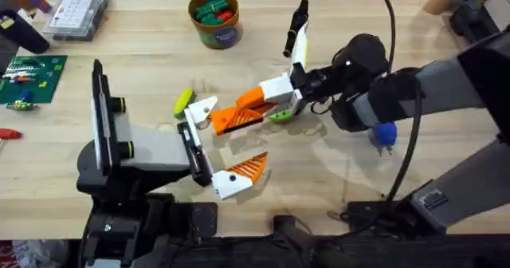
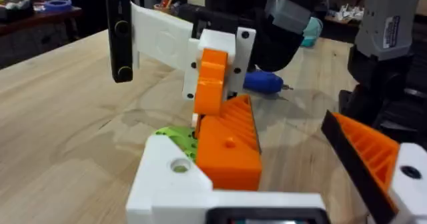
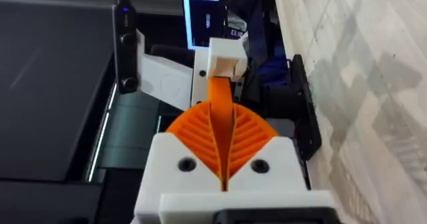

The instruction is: Pick up the gripper from the table and insert it into the empty holder that is missing its gripper. Then pick up a screw, insert it into the mounting hole, and use the screwdriver to tighten it. Finally, clean up the table by picking up the vegetable and placing it into the bucket.

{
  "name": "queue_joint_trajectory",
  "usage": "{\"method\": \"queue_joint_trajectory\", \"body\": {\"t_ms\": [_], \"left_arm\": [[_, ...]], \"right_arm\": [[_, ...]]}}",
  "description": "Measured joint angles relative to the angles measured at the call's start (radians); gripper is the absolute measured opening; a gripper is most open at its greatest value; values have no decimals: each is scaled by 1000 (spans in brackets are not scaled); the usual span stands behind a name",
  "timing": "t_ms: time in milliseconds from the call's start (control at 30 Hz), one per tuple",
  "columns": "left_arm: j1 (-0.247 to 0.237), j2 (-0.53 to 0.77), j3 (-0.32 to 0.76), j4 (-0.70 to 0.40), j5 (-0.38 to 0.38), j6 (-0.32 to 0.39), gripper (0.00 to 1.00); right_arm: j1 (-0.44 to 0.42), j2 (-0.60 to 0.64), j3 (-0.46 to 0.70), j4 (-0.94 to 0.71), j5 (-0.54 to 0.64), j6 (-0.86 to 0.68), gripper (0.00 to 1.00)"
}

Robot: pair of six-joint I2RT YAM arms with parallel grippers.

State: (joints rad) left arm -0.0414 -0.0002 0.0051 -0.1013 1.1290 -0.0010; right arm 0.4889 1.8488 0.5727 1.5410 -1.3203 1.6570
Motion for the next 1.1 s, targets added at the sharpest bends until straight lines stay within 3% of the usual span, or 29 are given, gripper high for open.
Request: {"method": "queue_joint_trajectory", "body": {"t_ms": [1100], "left_arm": [[0,0,0,0,-2,0,990]], "right_arm": [[0,0,1,-51,7,-99,15]]}}
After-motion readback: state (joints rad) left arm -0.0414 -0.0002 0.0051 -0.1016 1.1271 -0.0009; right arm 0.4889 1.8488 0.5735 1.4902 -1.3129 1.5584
